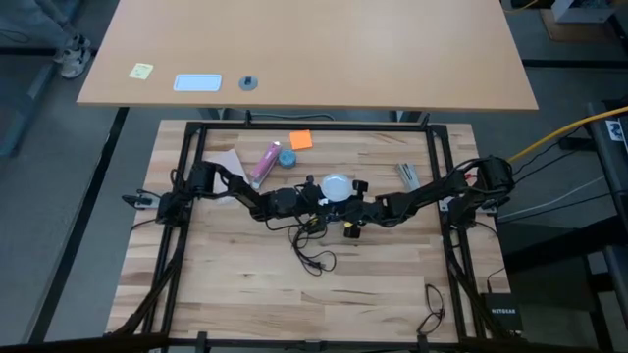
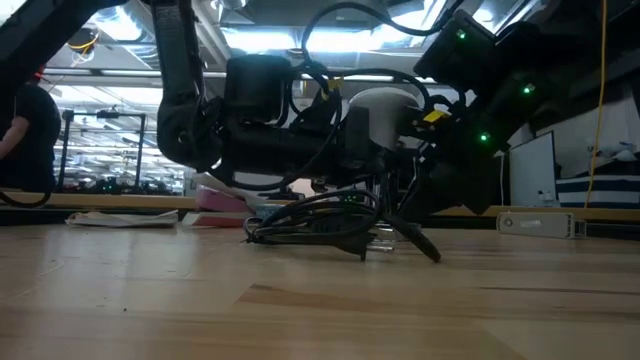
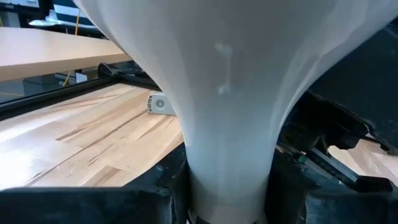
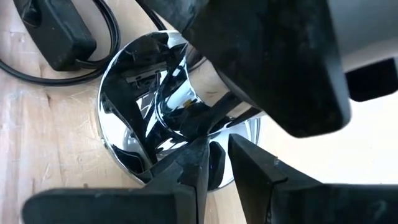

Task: Screw lightbulb
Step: Remove the lightbulb from the lamp

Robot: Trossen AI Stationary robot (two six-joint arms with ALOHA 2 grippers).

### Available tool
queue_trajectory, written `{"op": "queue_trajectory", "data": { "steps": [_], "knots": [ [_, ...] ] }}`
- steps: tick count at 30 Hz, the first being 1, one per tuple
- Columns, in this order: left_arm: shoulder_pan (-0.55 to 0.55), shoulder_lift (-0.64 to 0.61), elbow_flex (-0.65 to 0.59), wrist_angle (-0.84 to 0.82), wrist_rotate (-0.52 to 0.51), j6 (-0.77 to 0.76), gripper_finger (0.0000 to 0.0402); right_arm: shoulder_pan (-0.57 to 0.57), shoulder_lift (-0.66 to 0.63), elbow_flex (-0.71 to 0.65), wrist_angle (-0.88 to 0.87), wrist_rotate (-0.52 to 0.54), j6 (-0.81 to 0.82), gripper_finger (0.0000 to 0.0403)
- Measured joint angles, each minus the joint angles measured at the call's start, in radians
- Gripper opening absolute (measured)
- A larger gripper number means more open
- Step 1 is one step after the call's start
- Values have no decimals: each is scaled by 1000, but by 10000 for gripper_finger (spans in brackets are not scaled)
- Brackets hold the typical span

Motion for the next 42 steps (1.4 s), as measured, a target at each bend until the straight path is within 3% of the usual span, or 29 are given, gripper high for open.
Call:
{"op": "queue_trajectory", "data": {
  "steps": [10, 19, 27, 42],
  "knots": [
    [0, 4, 0, 22, 5, 16, 139, 0, -74, 2, -120, -50, 1, 74],
    [0, 14, -4, 83, 7, 14, 139, 1, -144, -2, -278, 6, 56, 74],
    [-1, 10, -4, 83, 7, 14, 139, 0, -121, -124, 27, 59, 60, 74],
    [-2, 12, -6, 130, 5, 48, 139, 1, 42, -212, 340, 62, 218, 74]
  ]
}}
